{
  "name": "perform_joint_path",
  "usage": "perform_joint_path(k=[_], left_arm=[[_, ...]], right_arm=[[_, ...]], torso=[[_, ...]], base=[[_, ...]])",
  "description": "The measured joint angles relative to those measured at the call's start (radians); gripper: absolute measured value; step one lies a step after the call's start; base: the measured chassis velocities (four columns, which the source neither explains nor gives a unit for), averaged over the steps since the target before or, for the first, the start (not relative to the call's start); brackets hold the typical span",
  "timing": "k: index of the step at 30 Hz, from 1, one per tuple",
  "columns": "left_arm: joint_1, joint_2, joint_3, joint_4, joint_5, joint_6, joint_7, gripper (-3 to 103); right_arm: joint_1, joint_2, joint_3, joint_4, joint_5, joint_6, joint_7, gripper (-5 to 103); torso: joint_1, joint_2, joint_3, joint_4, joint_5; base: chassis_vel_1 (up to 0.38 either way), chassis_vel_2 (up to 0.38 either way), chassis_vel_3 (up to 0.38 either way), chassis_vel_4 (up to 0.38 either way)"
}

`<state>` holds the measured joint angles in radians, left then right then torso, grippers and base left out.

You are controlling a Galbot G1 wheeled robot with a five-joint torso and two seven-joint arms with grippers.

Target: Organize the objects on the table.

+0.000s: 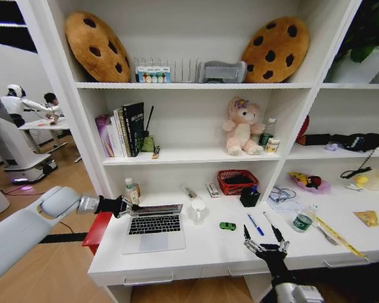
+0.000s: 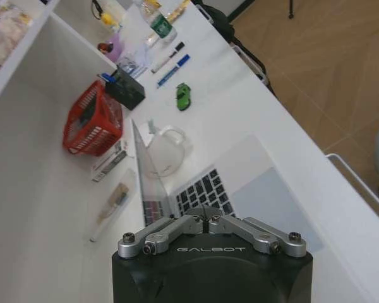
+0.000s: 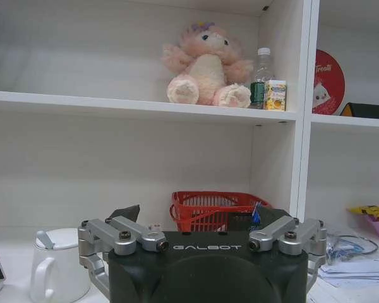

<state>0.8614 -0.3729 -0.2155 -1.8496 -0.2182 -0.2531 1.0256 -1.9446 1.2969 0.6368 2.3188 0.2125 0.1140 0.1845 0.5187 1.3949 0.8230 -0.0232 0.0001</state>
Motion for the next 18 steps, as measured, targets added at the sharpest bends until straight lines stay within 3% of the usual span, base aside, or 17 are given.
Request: perform_joint_path(k=[4, 5, 7, 9, 11, 13, 18], left_arm=[[0.105, -0.009, -0.092, -0.029, 0.027, 0.001, -0.004, 0], [0.180, -0.005, -0.168, -0.054, 0.001, 0.014, -0.040, 0], [0.203, 0.004, -0.196, -0.067, -0.016, 0.021, -0.058, 0], [0.263, 0.046, -0.299, -0.109, -0.069, 0.084, -0.174, 0], [0.264, 0.050, -0.307, -0.110, -0.068, 0.097, -0.206, 0], [0.257, 0.043, -0.294, -0.098, -0.040, 0.119, -0.301, 0], [0.217, 0.005, -0.224, -0.070, -0.004, 0.133, -0.366, 0]], right_arm=[[-0.002, 0.003, 0.000, 0.001, 0.001, 0.000, 0.001, 100], [-0.003, 0.005, 0.001, 0.002, 0.001, -0.001, 0.002, 100], [-0.003, 0.005, 0.001, 0.002, 0.001, -0.001, 0.002, 100], [-0.003, 0.010, -0.003, 0.003, -0.001, -0.002, 0.002, 100], [-0.003, 0.011, -0.005, 0.003, -0.002, -0.003, 0.002, 100], [-0.003, 0.014, -0.008, 0.003, -0.004, -0.003, 0.002, 100], [-0.005, 0.016, -0.008, 0.003, -0.005, -0.003, 0.002, 100]], torso=[[0.000, 0.000, 0.000, 0.0001, -0.0002], [0.000, 0.000, 0.000, -0.0003, -0.0007], [0.000, 0.000, 0.000, -0.0002, -0.0007], [0.000, 0.000, 0.000, 0.0000, 0.0002], [0.000, 0.000, 0.000, -0.0001, 0.0002], [0.000, 0.000, 0.000, -0.0002, 0.0002], [0.000, 0.000, 0.000, -0.0001, -0.0003]], base=[[0.000, 0.000, 0.000, 0.000], [0.000, 0.000, 0.000, 0.000], [0.000, 0.000, 0.000, 0.000], [0.000, 0.000, 0.000, 0.000], [0.000, 0.000, 0.000, 0.000], [0.000, 0.000, 0.000, 0.000], [0.000, 0.000, 0.000, 0.000]])
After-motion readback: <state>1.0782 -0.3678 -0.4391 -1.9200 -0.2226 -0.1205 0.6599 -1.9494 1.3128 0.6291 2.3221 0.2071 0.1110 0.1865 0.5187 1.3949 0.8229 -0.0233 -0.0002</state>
